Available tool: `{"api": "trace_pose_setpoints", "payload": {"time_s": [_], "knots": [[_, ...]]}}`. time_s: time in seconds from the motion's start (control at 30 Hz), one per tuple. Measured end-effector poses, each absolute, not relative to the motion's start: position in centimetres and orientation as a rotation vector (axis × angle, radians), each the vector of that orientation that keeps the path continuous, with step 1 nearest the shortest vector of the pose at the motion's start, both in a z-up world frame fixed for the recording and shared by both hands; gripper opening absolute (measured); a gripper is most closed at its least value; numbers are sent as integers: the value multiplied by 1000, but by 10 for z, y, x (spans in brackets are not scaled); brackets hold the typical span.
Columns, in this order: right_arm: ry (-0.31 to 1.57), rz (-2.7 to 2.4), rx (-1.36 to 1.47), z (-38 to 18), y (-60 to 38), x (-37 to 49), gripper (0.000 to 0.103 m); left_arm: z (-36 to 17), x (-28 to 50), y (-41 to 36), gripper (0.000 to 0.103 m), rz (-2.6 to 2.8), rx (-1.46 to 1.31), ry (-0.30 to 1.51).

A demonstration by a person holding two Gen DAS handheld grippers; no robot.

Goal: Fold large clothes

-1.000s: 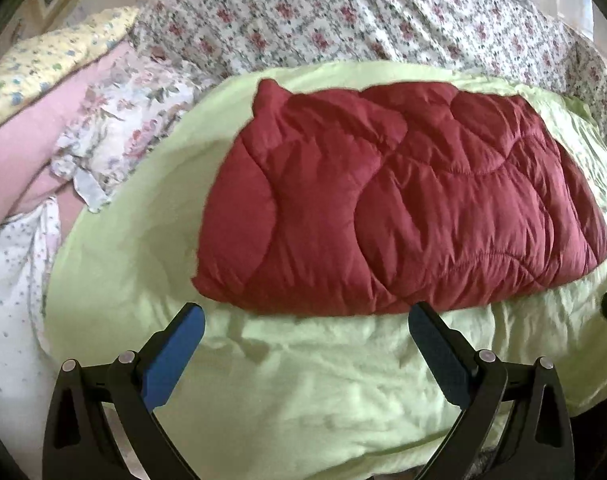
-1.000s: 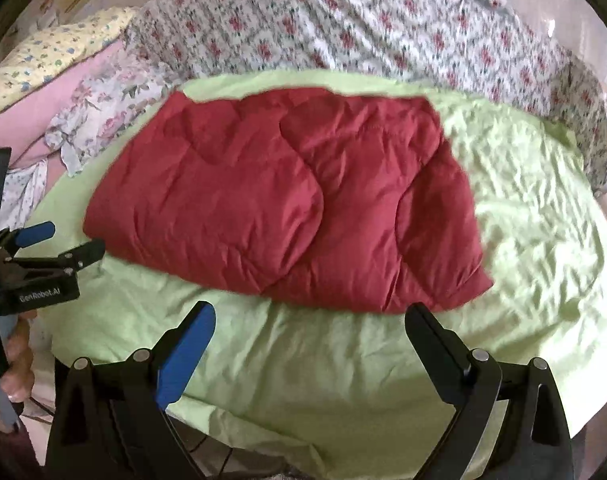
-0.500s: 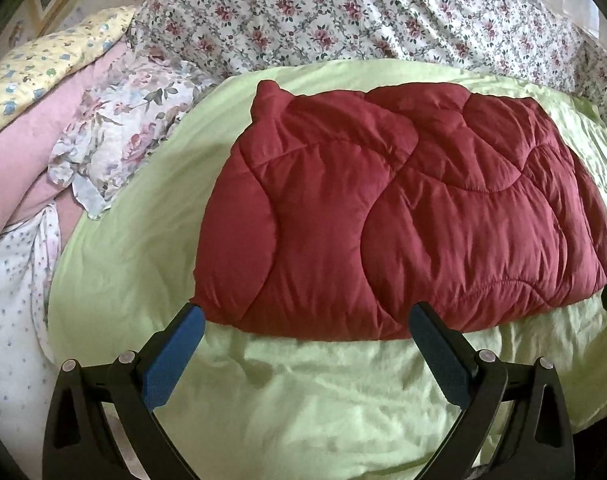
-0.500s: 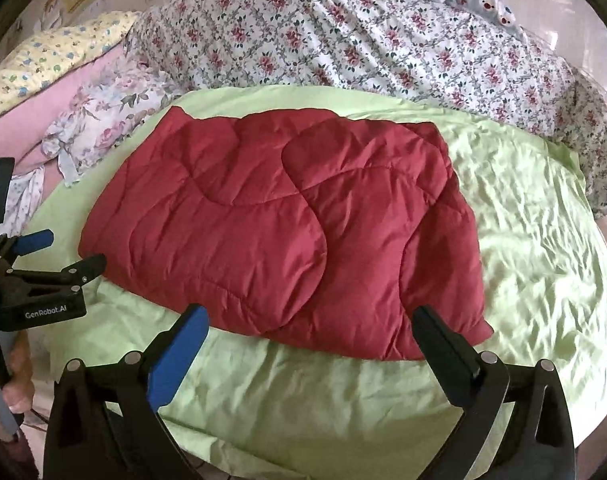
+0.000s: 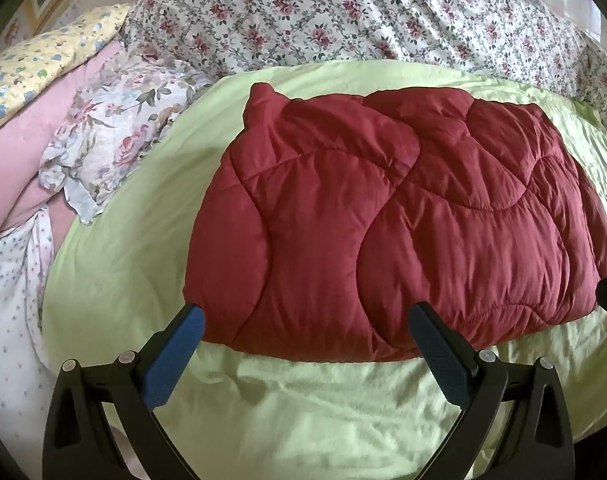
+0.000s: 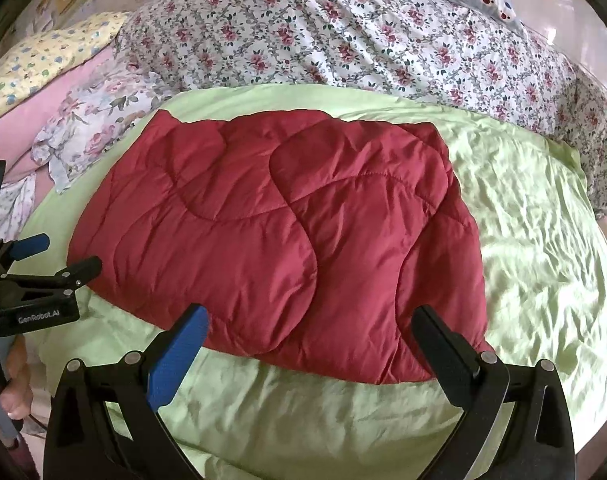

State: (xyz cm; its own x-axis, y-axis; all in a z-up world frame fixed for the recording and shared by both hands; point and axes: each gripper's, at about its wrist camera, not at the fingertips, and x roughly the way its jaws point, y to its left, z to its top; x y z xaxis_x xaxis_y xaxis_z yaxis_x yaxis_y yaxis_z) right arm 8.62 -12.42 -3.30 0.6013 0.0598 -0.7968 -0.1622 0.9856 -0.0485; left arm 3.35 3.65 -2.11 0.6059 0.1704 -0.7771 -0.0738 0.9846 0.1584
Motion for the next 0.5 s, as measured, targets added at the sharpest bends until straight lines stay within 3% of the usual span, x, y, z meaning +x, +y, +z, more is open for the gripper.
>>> {"api": "trace_pose_setpoints", "payload": {"time_s": [0.5], "knots": [[922,134,-124,-30,-124,98,102,-20,43,36,102,158,108,911]]}}
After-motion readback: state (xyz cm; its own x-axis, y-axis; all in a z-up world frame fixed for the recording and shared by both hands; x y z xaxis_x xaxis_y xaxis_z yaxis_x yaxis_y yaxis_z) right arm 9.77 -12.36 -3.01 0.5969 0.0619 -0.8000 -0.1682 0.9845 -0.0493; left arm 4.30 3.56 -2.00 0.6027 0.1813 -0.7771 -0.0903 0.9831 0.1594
